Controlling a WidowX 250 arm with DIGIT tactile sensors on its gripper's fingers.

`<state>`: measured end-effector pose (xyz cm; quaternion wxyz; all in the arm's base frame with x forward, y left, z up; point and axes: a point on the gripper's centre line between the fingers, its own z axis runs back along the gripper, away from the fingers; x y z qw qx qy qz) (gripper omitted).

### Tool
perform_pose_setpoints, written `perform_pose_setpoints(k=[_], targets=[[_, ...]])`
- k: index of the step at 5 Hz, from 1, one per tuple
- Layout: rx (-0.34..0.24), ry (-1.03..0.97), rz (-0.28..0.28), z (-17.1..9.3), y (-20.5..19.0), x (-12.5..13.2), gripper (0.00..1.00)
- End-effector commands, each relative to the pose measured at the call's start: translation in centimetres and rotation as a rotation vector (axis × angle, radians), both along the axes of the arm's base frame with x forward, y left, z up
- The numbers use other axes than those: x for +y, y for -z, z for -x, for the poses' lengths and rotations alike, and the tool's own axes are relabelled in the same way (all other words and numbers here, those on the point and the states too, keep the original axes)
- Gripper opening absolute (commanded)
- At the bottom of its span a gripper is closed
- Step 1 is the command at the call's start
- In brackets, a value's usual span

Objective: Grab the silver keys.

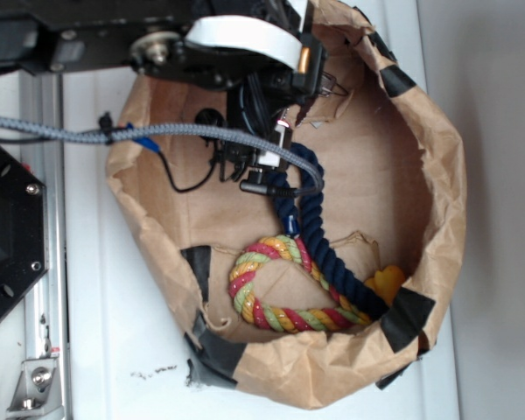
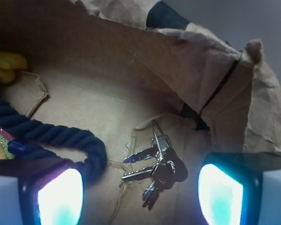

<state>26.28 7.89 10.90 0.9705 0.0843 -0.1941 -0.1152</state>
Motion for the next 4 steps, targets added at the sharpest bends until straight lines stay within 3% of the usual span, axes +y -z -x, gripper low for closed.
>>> perform_pose_setpoints(k=[1,4], targets=[[0.009,0.040,-0.019,-0.3,0.5,-0.8,1.00],[0.026,-0.004,-0.080,-2.2,2.6,0.4,1.00]])
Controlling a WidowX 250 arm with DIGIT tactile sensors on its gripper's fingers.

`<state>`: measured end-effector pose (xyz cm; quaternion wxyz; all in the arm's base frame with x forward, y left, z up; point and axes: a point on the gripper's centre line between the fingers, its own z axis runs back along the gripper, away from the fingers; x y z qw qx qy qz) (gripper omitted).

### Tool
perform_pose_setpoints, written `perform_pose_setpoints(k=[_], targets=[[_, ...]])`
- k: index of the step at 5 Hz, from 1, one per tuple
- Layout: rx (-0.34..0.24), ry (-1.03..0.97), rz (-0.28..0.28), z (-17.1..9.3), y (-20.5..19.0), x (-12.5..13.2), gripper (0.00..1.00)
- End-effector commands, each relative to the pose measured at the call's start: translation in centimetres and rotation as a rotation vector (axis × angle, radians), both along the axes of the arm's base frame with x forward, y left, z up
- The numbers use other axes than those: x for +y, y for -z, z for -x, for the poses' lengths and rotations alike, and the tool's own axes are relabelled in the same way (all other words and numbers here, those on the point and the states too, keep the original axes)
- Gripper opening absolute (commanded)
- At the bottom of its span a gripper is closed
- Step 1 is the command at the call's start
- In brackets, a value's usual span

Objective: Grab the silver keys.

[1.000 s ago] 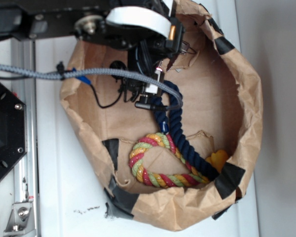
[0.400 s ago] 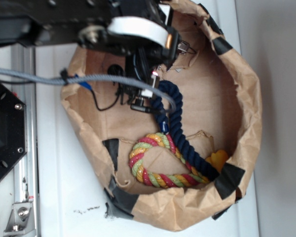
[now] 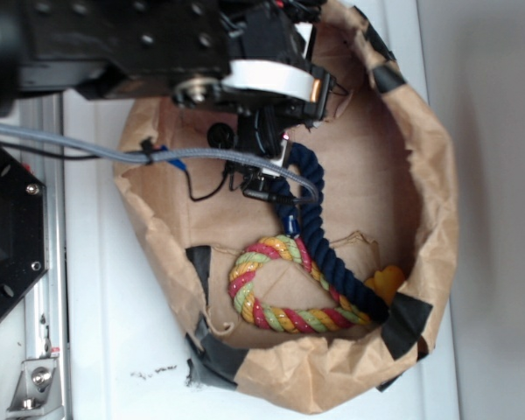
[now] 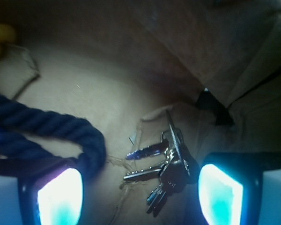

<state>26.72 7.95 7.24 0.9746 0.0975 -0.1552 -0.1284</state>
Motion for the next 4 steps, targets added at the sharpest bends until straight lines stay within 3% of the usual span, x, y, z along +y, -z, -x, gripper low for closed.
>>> perform_pose_setpoints(k=[1,4], targets=[[-0.050,-0.027,-0.039,-1.80,-1.11,0.71,1.00],[-0.079,0.018,-0.045,-1.44,-1.49,1.51,1.00]])
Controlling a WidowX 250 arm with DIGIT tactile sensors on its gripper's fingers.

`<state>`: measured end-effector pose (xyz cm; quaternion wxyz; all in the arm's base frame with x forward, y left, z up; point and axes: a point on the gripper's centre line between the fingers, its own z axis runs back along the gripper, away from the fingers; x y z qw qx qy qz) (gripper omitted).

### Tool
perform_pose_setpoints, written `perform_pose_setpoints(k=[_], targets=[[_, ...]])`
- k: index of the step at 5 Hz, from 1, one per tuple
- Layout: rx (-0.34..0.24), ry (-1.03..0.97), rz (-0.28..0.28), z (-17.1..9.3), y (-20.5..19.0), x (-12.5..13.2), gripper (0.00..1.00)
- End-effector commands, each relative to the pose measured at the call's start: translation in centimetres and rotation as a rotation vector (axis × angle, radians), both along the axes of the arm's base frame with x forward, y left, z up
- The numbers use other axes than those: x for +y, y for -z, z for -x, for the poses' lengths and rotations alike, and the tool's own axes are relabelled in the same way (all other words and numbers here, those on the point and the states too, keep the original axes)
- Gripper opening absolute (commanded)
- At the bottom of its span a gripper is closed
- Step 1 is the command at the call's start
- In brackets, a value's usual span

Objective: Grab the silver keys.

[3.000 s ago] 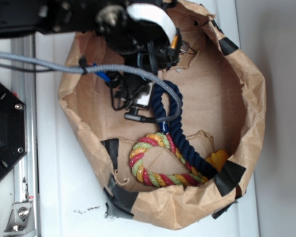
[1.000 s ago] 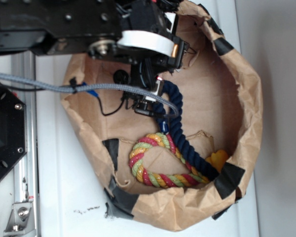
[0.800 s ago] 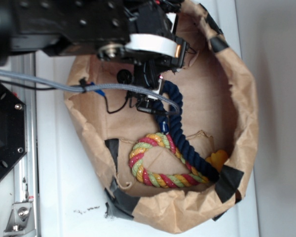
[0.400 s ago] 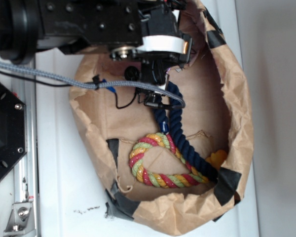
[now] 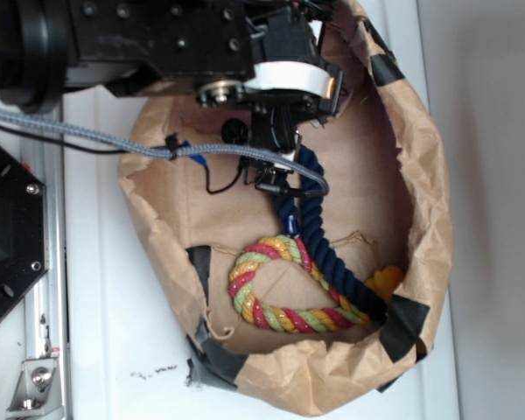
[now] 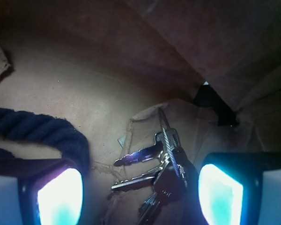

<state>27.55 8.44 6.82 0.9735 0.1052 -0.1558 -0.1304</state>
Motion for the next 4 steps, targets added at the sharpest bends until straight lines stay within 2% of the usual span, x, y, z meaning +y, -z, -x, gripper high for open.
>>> perform_pose_setpoints(k=[1,2,3,4], targets=[[-0.023,0.056,0.003,-1.5,-0.2,1.3,1.00],[0.021,0.059,-0.031,-2.1,1.8,1.1,1.00],[0.010,0.045,-0.025,-2.3,1.9,0.9,0.00],[0.003,0.049,-0.023,-2.3,1.7,0.8,0.00]])
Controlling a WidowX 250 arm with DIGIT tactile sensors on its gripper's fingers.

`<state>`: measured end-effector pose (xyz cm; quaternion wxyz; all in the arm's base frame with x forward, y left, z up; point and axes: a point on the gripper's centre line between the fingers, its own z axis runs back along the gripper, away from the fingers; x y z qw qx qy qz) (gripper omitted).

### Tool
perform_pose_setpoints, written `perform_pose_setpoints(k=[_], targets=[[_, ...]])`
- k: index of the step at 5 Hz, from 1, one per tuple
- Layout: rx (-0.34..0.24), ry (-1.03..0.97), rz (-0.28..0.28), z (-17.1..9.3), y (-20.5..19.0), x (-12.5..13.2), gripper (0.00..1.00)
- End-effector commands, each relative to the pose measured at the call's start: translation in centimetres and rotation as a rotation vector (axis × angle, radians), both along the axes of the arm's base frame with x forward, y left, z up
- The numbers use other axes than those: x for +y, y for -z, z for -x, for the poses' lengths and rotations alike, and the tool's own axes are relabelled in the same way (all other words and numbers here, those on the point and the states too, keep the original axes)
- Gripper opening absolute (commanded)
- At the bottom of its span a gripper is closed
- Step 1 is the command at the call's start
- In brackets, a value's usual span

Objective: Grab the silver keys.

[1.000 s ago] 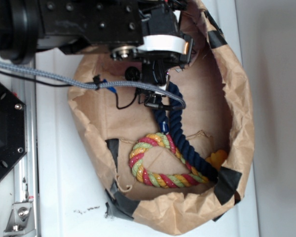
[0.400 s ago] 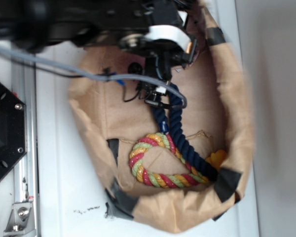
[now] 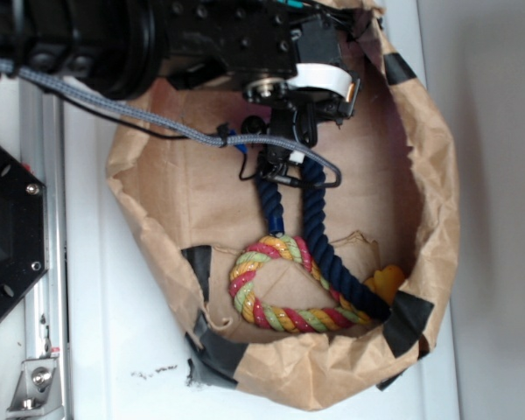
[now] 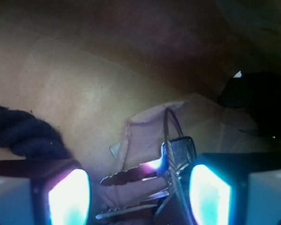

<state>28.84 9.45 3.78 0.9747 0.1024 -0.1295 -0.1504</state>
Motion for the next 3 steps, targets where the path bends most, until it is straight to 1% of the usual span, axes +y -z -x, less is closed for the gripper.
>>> perform_pose_setpoints(k=[1,2,3], targets=[[-0.053,0.007,-0.021,-1.37,-1.33,-0.16,0.00],[-0.060,-0.018,-0.036,-2.03,-1.20,0.03,0.00],[-0.062,-0.024,-0.043,-2.14,-1.24,0.01,0.00]])
